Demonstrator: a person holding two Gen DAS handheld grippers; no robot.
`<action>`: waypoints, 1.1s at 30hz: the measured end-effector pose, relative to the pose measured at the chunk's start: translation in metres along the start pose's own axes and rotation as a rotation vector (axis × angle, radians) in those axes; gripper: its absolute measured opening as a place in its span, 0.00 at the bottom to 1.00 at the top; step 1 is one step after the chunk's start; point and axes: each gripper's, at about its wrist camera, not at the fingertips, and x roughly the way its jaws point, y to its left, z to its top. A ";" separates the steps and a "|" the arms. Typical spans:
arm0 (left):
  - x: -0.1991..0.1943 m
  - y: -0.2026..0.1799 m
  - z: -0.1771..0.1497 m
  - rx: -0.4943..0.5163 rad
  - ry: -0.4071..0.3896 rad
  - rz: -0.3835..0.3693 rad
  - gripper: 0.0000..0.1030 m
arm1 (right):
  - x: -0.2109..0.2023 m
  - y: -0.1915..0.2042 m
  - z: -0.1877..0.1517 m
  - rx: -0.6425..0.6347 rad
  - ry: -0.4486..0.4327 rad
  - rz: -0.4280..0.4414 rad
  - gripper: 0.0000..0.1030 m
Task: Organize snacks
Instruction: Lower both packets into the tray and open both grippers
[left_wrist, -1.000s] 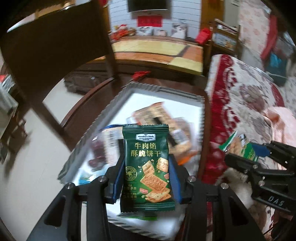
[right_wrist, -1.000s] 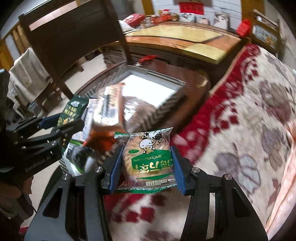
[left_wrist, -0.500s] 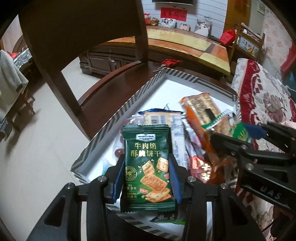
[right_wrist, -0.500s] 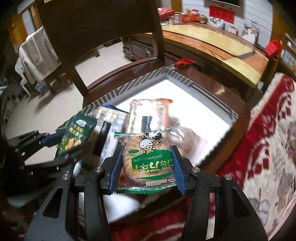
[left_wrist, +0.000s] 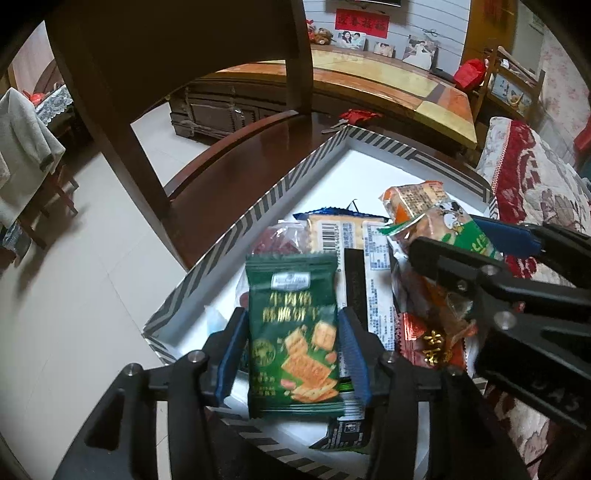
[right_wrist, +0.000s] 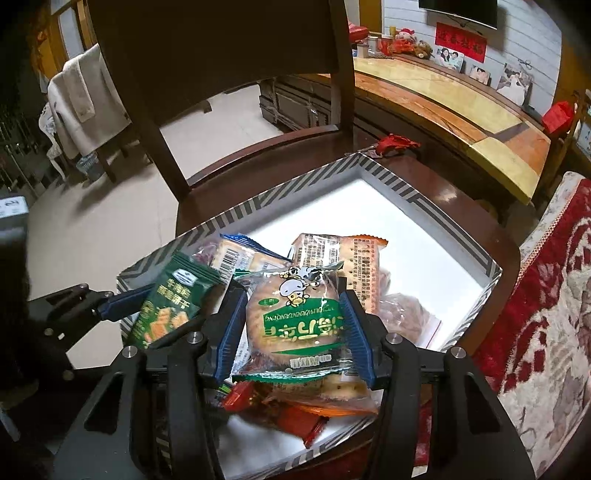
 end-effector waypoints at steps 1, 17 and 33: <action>-0.001 0.000 0.000 -0.001 -0.002 0.002 0.61 | -0.001 0.001 0.000 0.003 -0.001 -0.001 0.50; -0.034 -0.008 -0.009 0.014 -0.081 0.019 0.89 | -0.061 -0.014 -0.042 0.116 -0.100 0.004 0.50; -0.083 -0.047 -0.025 0.110 -0.175 -0.031 0.91 | -0.118 -0.041 -0.107 0.219 -0.161 -0.043 0.50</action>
